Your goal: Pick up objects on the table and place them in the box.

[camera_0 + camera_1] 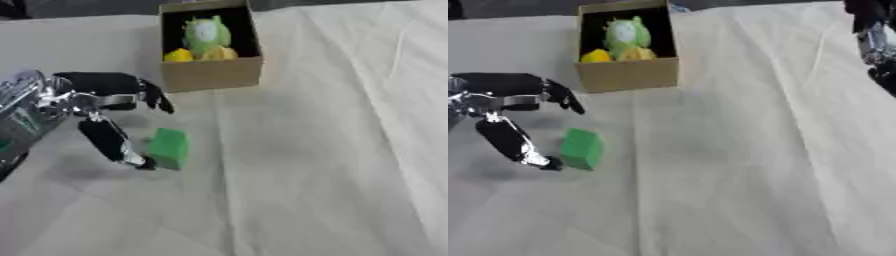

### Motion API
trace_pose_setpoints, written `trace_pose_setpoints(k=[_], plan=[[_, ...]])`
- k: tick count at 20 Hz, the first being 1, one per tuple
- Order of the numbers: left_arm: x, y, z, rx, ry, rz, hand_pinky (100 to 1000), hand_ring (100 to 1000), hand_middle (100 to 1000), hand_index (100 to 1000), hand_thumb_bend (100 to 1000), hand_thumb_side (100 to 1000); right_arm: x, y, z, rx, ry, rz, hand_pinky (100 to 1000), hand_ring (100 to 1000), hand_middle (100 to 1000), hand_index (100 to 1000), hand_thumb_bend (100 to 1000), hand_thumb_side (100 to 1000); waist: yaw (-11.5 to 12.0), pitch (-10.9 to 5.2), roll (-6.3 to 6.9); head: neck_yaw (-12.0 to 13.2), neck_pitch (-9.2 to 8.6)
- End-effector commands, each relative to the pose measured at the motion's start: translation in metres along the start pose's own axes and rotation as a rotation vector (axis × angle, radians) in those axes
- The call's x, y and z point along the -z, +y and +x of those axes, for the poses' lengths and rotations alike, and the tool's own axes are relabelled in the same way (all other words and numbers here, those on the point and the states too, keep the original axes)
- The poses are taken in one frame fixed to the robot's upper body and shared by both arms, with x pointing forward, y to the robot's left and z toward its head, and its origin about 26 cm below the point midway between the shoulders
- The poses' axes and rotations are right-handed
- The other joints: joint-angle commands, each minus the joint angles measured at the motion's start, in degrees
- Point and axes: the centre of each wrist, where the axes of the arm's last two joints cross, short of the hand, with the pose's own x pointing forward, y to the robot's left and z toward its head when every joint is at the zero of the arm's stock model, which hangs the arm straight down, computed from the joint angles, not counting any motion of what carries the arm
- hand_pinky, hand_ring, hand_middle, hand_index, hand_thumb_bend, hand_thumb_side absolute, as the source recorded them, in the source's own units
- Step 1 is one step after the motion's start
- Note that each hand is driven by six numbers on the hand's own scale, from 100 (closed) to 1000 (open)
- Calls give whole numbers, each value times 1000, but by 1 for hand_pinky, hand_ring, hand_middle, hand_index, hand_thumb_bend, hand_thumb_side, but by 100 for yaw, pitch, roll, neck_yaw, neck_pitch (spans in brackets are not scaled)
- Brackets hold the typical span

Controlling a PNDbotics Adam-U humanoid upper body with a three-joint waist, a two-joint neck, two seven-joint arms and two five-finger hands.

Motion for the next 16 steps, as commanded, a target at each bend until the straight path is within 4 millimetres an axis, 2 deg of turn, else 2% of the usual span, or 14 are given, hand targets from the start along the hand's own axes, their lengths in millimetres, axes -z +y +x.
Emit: trace_pose_setpoints(k=[1, 11, 16], plan=[[1, 6, -3, 22, 20, 9, 885, 834, 797, 877, 573, 403, 3, -5, 6, -14, -19, -7, 783, 759, 688, 836, 100, 651, -6, -102, -20, 17, -13], [16, 1, -6, 4, 22, 20, 877, 822, 777, 870, 555, 410, 2, -4, 5, -7, -14, -10, 783, 758, 686, 836, 100, 649, -16, -84, -40, 25, -11], [16, 0, -4, 1, 5, 27, 863, 795, 740, 837, 521, 407, 1, -4, 4, -6, -8, -14, 783, 758, 686, 837, 100, 649, -13, -76, -35, 10, -10]])
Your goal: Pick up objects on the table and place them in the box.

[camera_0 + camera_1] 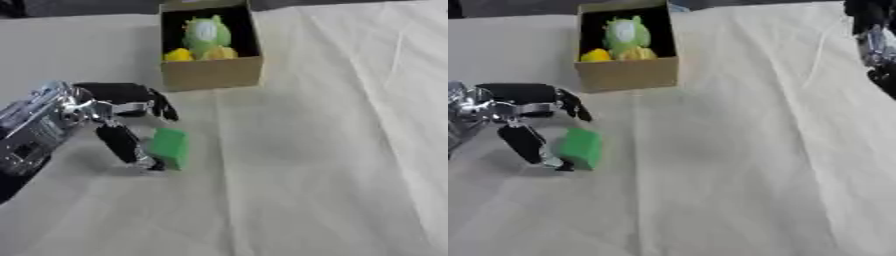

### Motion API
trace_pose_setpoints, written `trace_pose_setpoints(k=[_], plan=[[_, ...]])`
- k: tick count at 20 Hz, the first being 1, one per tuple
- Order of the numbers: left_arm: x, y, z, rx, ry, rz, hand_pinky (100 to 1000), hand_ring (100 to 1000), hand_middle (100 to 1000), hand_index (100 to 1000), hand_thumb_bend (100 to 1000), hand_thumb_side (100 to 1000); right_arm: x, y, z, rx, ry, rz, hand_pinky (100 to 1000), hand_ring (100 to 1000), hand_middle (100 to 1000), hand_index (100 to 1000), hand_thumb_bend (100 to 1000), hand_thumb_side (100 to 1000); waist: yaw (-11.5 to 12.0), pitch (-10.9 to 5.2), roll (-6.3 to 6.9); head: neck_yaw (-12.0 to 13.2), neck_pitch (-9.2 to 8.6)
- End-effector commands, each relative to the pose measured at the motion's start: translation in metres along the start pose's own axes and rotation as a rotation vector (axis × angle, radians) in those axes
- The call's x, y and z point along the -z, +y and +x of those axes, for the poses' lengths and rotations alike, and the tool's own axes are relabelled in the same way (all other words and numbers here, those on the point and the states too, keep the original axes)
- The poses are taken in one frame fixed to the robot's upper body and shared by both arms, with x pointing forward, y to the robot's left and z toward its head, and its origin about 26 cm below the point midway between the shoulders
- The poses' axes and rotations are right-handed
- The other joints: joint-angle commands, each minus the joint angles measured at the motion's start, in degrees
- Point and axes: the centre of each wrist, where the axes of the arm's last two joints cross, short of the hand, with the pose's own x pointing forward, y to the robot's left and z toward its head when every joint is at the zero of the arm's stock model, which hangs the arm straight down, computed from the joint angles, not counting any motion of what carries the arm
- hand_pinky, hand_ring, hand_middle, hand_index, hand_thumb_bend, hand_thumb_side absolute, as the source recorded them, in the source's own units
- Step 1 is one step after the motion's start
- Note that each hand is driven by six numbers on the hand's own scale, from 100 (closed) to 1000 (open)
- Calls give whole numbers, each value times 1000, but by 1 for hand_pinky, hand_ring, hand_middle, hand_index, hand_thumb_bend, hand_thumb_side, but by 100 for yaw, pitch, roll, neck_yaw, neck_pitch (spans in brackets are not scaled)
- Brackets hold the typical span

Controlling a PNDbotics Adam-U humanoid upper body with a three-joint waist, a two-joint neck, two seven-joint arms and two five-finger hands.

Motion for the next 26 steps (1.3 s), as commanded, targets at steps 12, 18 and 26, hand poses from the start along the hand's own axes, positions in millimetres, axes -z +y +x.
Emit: trace_pose_setpoints(k=[12, 18, 26], plan=[[-23, 21, 24, 28, -80, 116, 771, 591, 474, 584, 100, 181, 1, -6, 4, -15, -8, -15, 783, 758, 685, 837, 100, 648, 18, -123, -24, -9, -21], [-40, 35, 38, 34, -111, 202, 761, 573, 447, 552, 100, 177, 0, -7, 4, -18, -5, -19, 783, 759, 686, 837, 100, 645, 13, -142, -21, -32, -28], [-64, 102, 42, 45, -75, 459, 766, 578, 460, 567, 100, 158, 2, -11, 5, -33, -25, -17, 784, 760, 686, 836, 100, 634, 31, -204, -1, -67, -12]])
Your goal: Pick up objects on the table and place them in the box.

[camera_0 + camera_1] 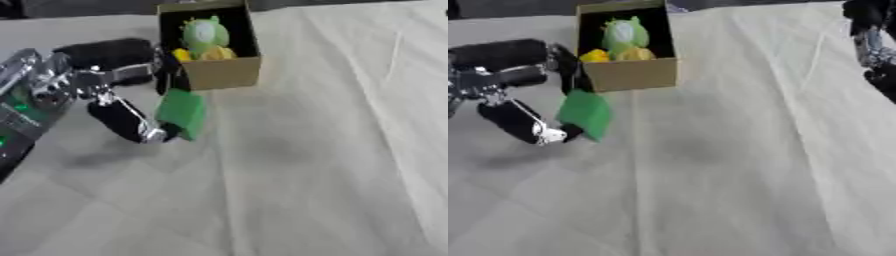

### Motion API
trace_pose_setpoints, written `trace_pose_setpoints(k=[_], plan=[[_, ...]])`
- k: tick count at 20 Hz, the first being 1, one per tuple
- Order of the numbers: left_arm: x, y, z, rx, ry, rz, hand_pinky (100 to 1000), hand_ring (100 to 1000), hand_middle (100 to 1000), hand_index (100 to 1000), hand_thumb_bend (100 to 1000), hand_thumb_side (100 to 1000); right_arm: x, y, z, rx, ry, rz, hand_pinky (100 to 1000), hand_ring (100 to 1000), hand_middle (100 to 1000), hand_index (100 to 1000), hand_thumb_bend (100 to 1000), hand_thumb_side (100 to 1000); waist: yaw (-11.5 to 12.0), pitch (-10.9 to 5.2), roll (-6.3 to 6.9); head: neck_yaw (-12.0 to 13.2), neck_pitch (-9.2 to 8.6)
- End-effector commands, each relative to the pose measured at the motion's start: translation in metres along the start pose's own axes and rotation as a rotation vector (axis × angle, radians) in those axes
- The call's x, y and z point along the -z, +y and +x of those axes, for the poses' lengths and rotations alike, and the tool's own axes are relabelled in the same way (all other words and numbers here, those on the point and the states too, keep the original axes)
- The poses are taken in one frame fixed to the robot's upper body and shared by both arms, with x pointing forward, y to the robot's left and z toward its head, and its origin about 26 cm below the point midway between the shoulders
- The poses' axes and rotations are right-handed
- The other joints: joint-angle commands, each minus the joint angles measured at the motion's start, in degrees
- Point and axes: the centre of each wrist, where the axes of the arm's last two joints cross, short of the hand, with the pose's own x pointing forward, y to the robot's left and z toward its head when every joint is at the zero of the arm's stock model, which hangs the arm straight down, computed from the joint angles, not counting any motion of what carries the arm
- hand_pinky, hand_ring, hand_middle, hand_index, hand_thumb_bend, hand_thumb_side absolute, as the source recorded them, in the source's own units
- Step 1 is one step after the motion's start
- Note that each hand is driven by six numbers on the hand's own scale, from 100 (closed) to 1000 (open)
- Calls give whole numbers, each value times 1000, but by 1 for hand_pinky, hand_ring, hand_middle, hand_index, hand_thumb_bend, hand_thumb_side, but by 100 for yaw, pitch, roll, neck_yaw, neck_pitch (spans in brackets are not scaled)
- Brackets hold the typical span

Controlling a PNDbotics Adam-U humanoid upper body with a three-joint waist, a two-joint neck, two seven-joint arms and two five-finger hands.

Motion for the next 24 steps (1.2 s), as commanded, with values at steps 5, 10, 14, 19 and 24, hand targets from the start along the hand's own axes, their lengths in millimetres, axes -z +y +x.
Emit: trace_pose_setpoints(k=[5, 10, 14, 19, 24], plan=[[46, 46, -36, -38, 94, 233, 778, 589, 483, 584, 100, 185, 10, -10, 10, -28, -67, 11, 784, 760, 687, 836, 100, 630, -57, -93, 7, 87, -83], [78, 37, -66, -27, 171, 310, 784, 605, 512, 593, 100, 187, 16, -11, 14, -23, -109, 16, 785, 761, 688, 836, 100, 627, -175, -1, 35, 219, -192], [93, 19, -87, -7, 249, 341, 787, 610, 519, 603, 100, 186, 19, -10, 16, -16, -128, 20, 785, 761, 688, 836, 100, 628, -247, 56, 50, 297, -238], [103, -3, -99, -13, 256, 325, 812, 653, 575, 669, 143, 242, 19, -9, 16, -9, -125, 19, 784, 760, 687, 836, 100, 630, -276, 76, 55, 311, -242], [105, -16, -105, -9, 242, 258, 888, 842, 825, 888, 428, 469, 17, -8, 15, -8, -116, 18, 784, 760, 687, 836, 100, 631, -281, 56, 53, 303, -233]])
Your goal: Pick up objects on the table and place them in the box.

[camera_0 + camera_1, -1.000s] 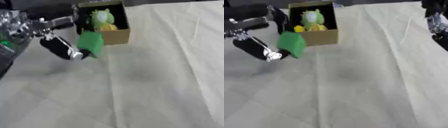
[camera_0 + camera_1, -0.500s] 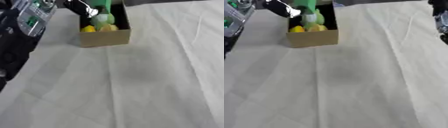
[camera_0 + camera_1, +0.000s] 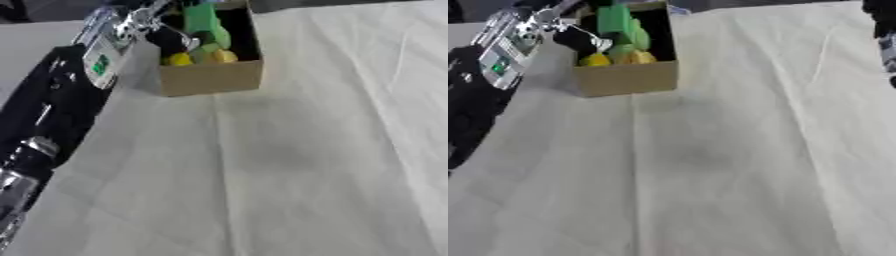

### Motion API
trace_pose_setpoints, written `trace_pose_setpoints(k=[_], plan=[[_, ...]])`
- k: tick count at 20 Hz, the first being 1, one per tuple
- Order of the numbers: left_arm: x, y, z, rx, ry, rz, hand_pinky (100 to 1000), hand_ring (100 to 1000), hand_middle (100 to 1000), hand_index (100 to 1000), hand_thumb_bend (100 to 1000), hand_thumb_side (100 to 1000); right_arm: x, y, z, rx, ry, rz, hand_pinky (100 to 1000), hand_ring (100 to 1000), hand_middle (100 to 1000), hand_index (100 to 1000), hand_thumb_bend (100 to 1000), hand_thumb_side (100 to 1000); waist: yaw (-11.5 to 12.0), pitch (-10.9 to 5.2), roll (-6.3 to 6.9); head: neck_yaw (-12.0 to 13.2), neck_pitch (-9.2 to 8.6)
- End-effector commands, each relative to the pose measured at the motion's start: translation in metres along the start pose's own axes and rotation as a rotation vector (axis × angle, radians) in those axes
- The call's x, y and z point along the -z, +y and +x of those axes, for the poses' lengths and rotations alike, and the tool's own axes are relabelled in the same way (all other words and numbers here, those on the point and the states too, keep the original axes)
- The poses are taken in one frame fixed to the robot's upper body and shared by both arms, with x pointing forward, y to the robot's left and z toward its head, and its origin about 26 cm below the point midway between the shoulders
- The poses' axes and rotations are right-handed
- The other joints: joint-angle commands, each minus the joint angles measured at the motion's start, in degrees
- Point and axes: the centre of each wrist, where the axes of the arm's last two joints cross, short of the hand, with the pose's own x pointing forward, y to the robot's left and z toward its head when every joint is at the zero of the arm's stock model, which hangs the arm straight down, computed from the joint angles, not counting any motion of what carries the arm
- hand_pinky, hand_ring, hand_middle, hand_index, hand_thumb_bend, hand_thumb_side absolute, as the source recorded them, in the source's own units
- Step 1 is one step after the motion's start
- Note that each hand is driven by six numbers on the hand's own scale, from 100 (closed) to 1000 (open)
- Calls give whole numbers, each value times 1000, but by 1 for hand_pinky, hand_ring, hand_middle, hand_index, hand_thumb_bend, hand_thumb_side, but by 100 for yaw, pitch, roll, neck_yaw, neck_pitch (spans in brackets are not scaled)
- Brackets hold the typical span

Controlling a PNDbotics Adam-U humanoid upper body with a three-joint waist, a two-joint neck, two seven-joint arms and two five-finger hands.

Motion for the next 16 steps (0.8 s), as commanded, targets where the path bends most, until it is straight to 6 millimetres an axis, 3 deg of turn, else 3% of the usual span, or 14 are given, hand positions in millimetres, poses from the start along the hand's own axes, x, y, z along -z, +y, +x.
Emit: trace_pose_setpoints(k=[1, 3, 6, 11, 16], plan=[[0, 10, -4, 27, -6, -5, 897, 855, 842, 906, 453, 478, 3, -6, 6, -16, -22, -3, 784, 760, 686, 836, 100, 631, -6, -139, -21, 2, -66], [-1, 8, -7, 36, 5, -19, 903, 863, 855, 931, 519, 508, 3, -6, 5, -14, -17, -3, 784, 760, 686, 836, 100, 632, -4, -149, -25, -3, -63], [-3, 11, -8, 39, 23, -1, 901, 858, 841, 937, 543, 512, 1, -5, 4, -14, -8, -2, 783, 760, 686, 836, 100, 633, 4, -166, -34, -13, -47], [-5, 28, -4, 28, 43, 94, 883, 819, 785, 887, 472, 486, -2, -5, 3, -15, 8, 1, 783, 760, 686, 835, 100, 632, 51, -223, -36, -44, 17], [-20, 52, 3, -42, 26, 214, 868, 771, 724, 833, 299, 430, -4, -6, 2, -22, 12, -1, 784, 761, 686, 835, 100, 625, 126, -313, -45, -111, 88]])
